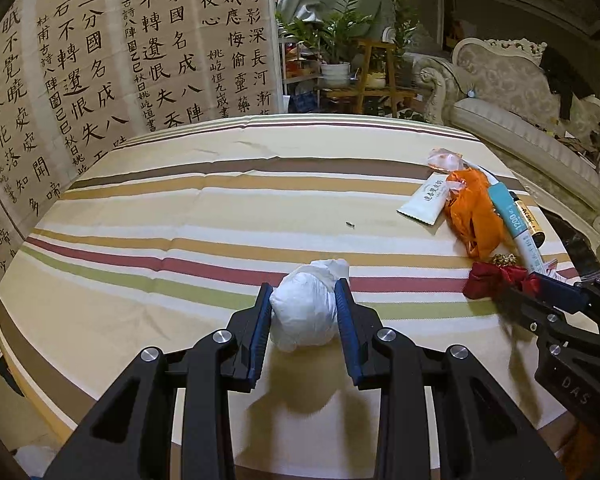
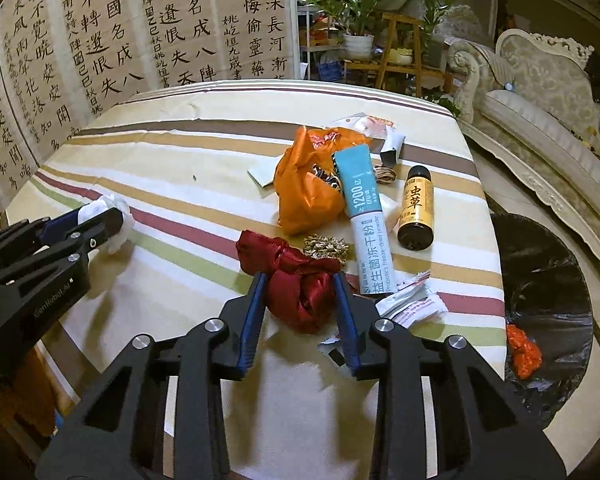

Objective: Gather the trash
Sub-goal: 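Grasp the dark red cloth bag with the right gripper while the left holds the tissue, then carry the tissue and red cloth bag over the bin and release both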

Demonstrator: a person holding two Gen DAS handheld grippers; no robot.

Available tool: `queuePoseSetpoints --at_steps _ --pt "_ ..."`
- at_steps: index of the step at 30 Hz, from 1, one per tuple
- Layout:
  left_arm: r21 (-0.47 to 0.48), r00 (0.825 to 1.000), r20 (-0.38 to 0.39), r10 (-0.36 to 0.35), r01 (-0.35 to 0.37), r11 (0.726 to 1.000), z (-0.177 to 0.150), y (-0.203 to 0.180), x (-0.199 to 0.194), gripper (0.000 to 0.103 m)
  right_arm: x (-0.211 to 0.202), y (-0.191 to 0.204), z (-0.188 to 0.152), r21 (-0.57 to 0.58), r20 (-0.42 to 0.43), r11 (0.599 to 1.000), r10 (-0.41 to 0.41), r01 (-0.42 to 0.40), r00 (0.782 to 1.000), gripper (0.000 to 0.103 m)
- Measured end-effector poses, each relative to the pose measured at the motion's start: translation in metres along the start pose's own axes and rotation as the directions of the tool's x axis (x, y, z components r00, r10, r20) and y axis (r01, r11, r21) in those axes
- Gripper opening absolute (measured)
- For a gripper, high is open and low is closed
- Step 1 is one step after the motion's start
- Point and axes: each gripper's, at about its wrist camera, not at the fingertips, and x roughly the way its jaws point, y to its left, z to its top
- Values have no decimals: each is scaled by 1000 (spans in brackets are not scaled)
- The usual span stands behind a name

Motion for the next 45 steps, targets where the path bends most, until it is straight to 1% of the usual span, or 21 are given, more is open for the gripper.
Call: queuePoseSetpoints --at_steps 5,12,18,24,30,32,37,45 --pt "-2 1000 6 -4 4 1000 1 -1 -2 32 -4 2 -2 -1 10 1000 12 -12 1000 21" --pt "-9 1000 22 -14 14 1000 1 -3 -8 32 -21 3 -2 2 55 1000 20 -20 998 20" --pt "-2 998 54 -38 38 999 4 -14 -17 32 -41 -14 0 41 108 999 -4 -1 994 20" --pt "32 992 90 -88 85 996 10 -42 -27 32 -59 -45 -5 106 149 992 -79 63 986 20" --pt "67 982 121 -148 141 988 17 -75 -36 32 -75 -88 -17 186 178 968 -199 166 964 20" --pt "80 978 127 -167 158 984 19 -86 -37 32 -77 -102 -21 214 176 960 -222 183 959 20" --pt "130 966 119 -229 214 968 23 -124 -38 32 -84 -141 -34 294 167 926 -292 236 942 20" --pt "237 946 136 -294 257 937 29 -188 -41 32 -89 -190 -52 382 146 880 -357 281 922 20"
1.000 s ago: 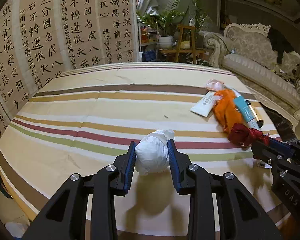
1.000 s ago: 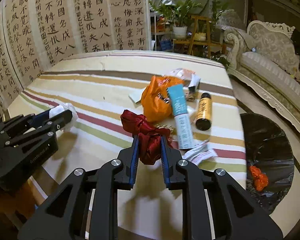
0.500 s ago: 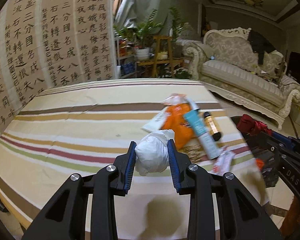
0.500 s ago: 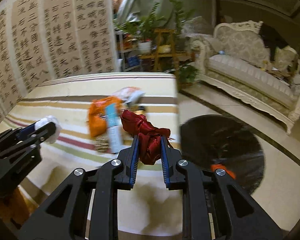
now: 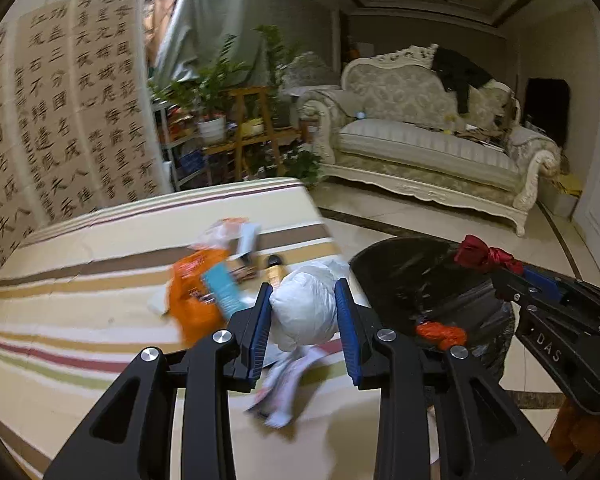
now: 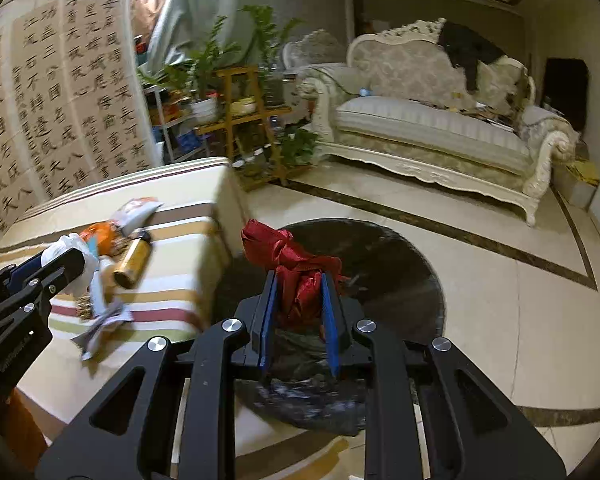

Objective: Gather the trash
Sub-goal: 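Carry the tissue and red cloth bag over the bin and release both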

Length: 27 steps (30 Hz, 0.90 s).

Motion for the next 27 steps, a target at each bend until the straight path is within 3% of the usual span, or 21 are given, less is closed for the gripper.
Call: queuePoseSetpoints --at_steps 19,21,23,26,27 --pt "78 998 -58 -20 24 997 22 -62 65 33 48 -49 5 76 -44 994 -76 79 996 21" --pt "87 998 -66 -19 25 996 24 -66 72 34 53 -51 5 78 -51 994 -73 77 996 26" --pt "90 997 -71 -19 25 996 23 -68 76 39 56 -54 5 87 -52 993 -80 85 995 29" --pt "94 997 -72 -9 15 995 21 -68 77 65 56 -57 5 95 -49 991 -89 93 995 38" --pt "91 997 -71 -9 16 996 21 -68 76 66 56 -57 5 95 -48 991 -92 96 995 39"
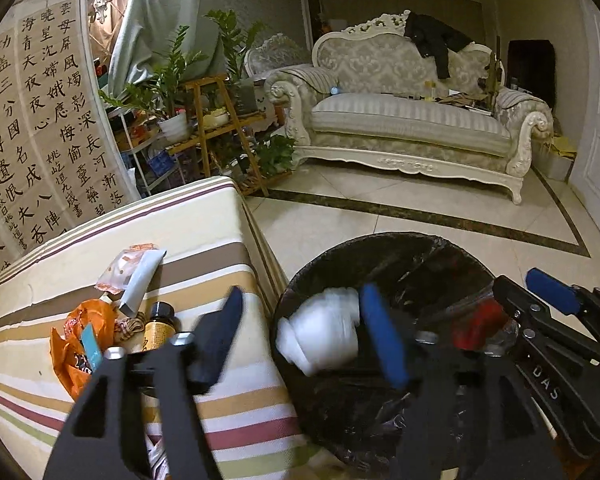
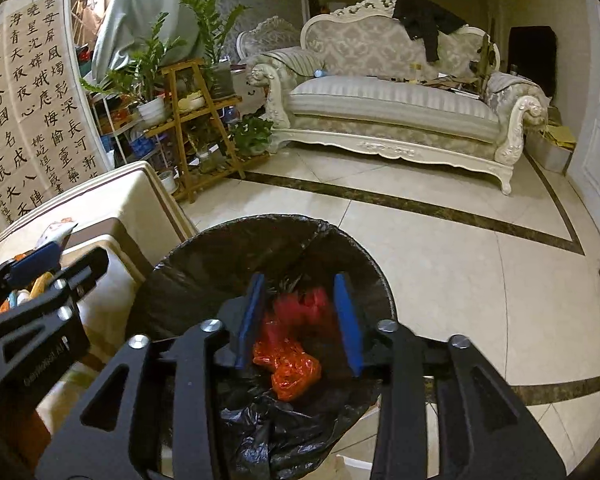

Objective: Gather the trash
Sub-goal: 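Carry the tissue and red cloth bag over the bin and release both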

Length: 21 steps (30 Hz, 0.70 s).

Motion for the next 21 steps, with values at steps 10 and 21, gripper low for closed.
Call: queuePoseSetpoints --at_steps 10,21 --pt "-24 1000 9 23 -23 999 2 10 -7 76 -10 0 1 7 13 1000 -15 15 1000 51" --pt "-49 999 14 37 -36 998 -7 34 -30 77 -28 17 -5 -7 16 1000 17 -17 1000 56"
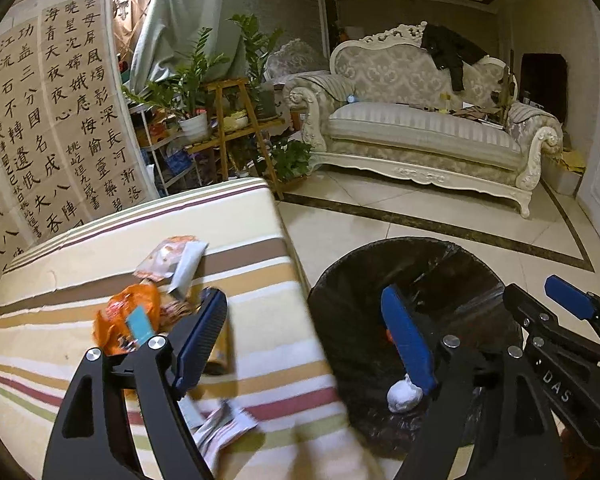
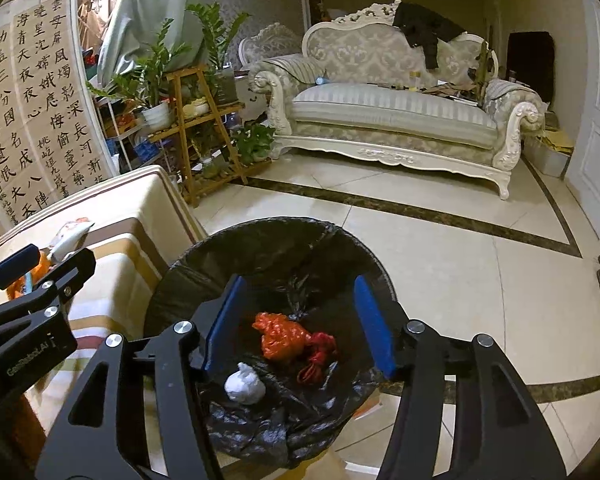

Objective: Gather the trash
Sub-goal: 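Carry the tissue and red cloth bag over the bin and release both, then grasp the white wrapper packet on the table with the right gripper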

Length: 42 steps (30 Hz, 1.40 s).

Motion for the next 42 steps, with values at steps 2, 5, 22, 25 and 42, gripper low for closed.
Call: queuePoseSetpoints --at_steps 2,5,22,25,42 --pt "-9 1000 -3 4 -4 1000 -4 7 -5 77 -2 4 -2 -1 -6 1000 13 -13 1000 56" --pt "-20 1000 -7 18 -18 1000 -10 19 -12 77 -6 12 -5 -8 -13 999 31 -31 999 56" --pt "-141 983 -82 167 -177 974 -54 118 -29 77 -19 97 -24 -136 -75 974 171 -180 982 56" --pt "-161 977 -93 190 -203 966 -62 135 -31 77 -21 111 -25 -155 -90 966 192 -205 977 56" --pt "-243 974 -105 199 -219 945 -83 179 -43 77 -22 199 -49 -253 -206 925 235 -283 950 56"
